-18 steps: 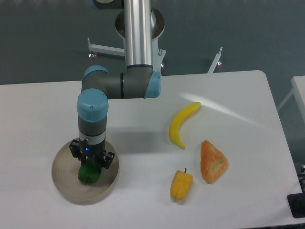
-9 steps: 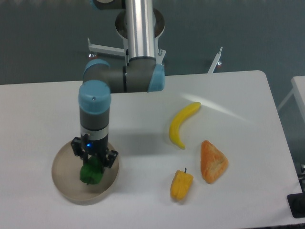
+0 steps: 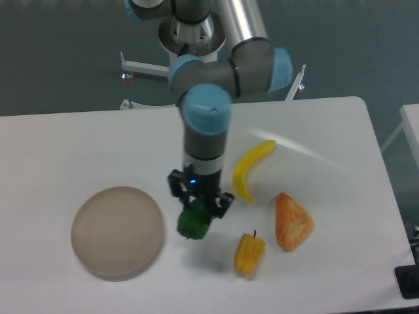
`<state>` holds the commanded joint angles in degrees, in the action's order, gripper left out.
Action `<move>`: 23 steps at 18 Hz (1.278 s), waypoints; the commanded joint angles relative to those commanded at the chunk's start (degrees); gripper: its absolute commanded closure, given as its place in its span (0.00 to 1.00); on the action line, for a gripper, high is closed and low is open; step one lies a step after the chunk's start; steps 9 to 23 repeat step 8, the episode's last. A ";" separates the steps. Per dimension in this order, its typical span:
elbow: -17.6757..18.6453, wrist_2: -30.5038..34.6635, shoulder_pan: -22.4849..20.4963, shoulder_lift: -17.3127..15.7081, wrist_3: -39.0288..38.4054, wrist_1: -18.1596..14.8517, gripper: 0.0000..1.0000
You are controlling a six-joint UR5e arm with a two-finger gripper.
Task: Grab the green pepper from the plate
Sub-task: 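Lift the green pepper up off the plate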
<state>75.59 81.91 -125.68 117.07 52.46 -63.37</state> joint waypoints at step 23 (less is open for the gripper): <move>-0.09 0.00 -2.29 -0.18 2.29 0.35 0.57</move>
